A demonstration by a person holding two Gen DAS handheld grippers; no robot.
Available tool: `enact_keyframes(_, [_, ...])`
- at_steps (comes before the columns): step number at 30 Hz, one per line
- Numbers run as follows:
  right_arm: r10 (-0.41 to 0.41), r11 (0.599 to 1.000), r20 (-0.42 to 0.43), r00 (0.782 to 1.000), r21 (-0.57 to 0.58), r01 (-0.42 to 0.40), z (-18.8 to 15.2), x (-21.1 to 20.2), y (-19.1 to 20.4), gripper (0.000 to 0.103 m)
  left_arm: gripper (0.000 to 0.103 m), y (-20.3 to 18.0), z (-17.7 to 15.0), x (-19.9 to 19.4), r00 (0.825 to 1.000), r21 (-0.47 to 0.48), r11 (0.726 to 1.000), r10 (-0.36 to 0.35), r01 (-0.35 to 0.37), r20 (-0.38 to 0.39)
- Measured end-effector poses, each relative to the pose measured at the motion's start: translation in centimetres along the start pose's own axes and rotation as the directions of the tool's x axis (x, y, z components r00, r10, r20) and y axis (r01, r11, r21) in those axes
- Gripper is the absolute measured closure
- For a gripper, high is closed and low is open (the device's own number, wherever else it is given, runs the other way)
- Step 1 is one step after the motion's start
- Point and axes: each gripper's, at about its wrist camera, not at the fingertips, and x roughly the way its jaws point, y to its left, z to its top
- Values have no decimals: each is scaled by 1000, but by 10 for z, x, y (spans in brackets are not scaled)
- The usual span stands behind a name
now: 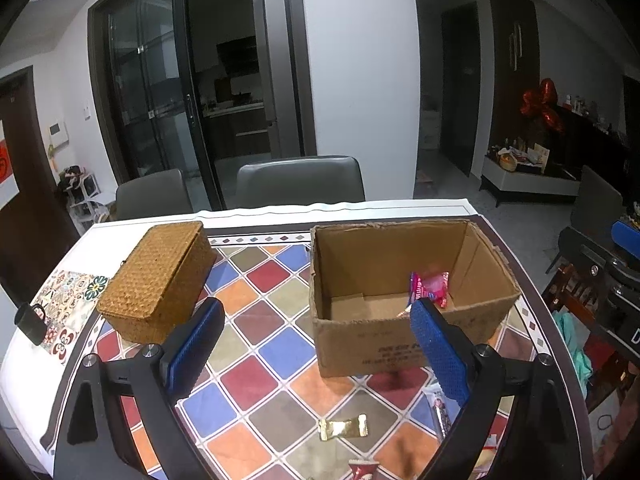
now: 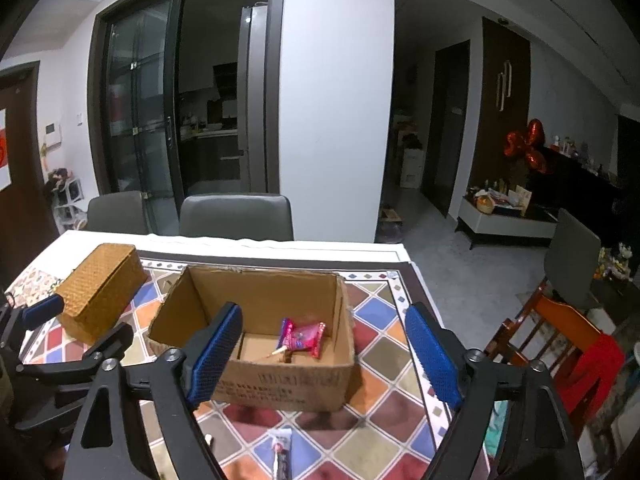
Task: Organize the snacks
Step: 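Withdraw both open tools from the box back over the snacks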
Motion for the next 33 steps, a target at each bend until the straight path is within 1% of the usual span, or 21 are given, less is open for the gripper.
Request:
enact_keyframes(11, [-8,999,10,1000,31,7,-19,-25,-9,17,5,-1,-25,-34,1000,0,1000,2,-2,29])
enact_keyframes(21, [-13,1000,0,1000,24,13,-47,-48,-7,17,5,-1,-54,-47,1000,-10,1000,-10,10,17])
enact_keyframes(33, [-22,999,-42,999,34,24,-77,-56,-12,17,5,-4,-84,-52,1000,-4,1000,-10,10,-7])
